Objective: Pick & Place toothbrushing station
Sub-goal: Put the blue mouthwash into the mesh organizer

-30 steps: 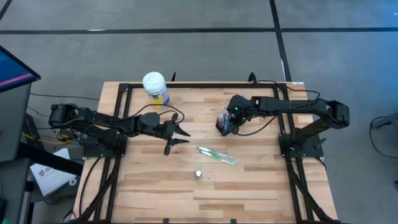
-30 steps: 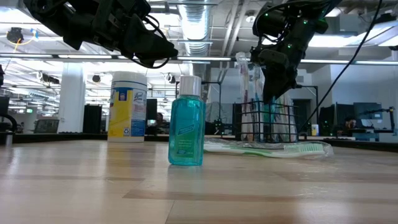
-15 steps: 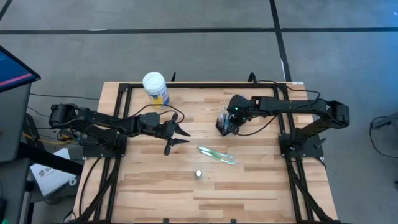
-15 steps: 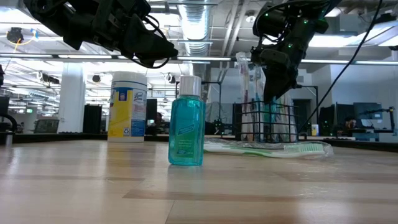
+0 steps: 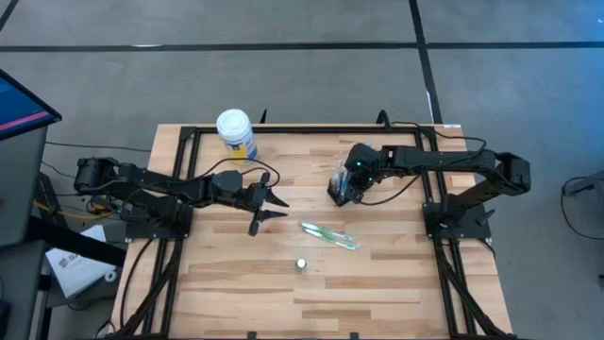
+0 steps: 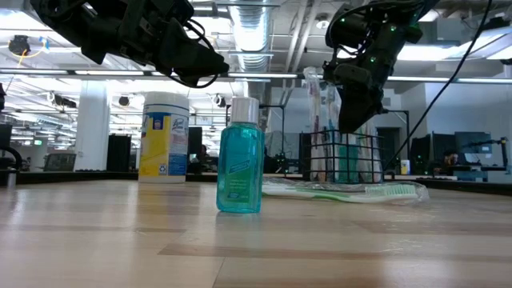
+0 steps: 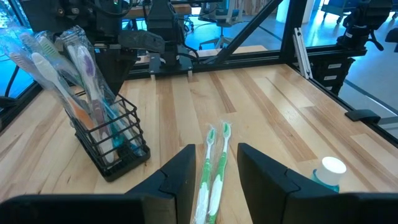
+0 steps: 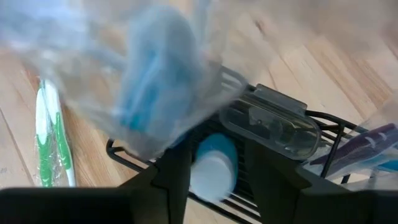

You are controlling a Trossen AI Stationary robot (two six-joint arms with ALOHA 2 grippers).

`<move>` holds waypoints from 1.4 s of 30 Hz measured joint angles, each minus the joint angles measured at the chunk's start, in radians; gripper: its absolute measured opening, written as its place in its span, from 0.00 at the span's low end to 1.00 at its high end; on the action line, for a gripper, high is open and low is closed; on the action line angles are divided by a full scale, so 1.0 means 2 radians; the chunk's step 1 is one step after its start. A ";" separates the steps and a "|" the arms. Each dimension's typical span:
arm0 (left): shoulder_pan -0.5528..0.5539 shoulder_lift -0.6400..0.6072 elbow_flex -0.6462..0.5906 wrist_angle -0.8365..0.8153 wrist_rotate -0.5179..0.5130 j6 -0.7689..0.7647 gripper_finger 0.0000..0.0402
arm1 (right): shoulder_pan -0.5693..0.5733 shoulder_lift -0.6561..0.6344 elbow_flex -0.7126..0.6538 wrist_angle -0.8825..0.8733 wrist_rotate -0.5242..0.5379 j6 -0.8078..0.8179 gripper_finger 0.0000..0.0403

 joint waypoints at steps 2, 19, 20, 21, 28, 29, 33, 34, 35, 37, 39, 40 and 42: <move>0.000 0.000 0.000 0.000 0.000 0.000 0.28 | 0.000 0.000 0.000 -0.005 0.008 0.002 0.37; 0.000 0.000 0.000 0.000 0.000 0.000 0.28 | 0.002 0.001 -0.001 -0.003 0.015 0.002 0.29; 0.000 0.000 0.000 0.000 0.000 0.000 0.28 | 0.002 0.001 -0.001 -0.003 0.015 0.002 0.31; 0.000 0.000 0.000 0.000 0.000 0.000 0.28 | 0.002 0.001 -0.001 -0.003 0.015 0.001 0.33; 0.000 0.000 0.000 0.000 0.000 0.000 0.28 | 0.002 0.001 -0.001 -0.002 0.015 0.001 0.40; 0.000 0.000 0.000 0.000 0.000 0.000 0.28 | 0.002 0.001 -0.001 -0.002 0.015 0.001 0.40; 0.000 0.000 0.000 0.000 0.000 0.000 0.28 | 0.002 0.001 -0.001 -0.003 0.016 0.001 0.39; 0.000 0.000 0.000 0.000 0.000 0.000 0.28 | 0.002 0.001 -0.001 -0.003 0.016 0.000 0.38; 0.000 0.000 0.000 0.000 0.000 0.000 0.28 | 0.002 -0.001 -0.001 -0.004 0.015 0.000 0.38; 0.000 0.000 0.000 0.000 0.000 0.000 0.28 | 0.002 -0.004 -0.001 -0.008 0.014 0.000 0.37; 0.000 0.000 0.000 0.000 0.000 0.000 0.28 | 0.002 -0.006 -0.001 -0.009 0.015 0.000 0.36; 0.000 0.000 0.000 0.000 0.000 0.000 0.28 | 0.002 -0.010 0.001 -0.016 0.014 0.001 0.35; 0.000 0.000 0.000 0.000 0.000 0.000 0.28 | 0.002 -0.011 0.007 -0.025 0.016 0.002 0.34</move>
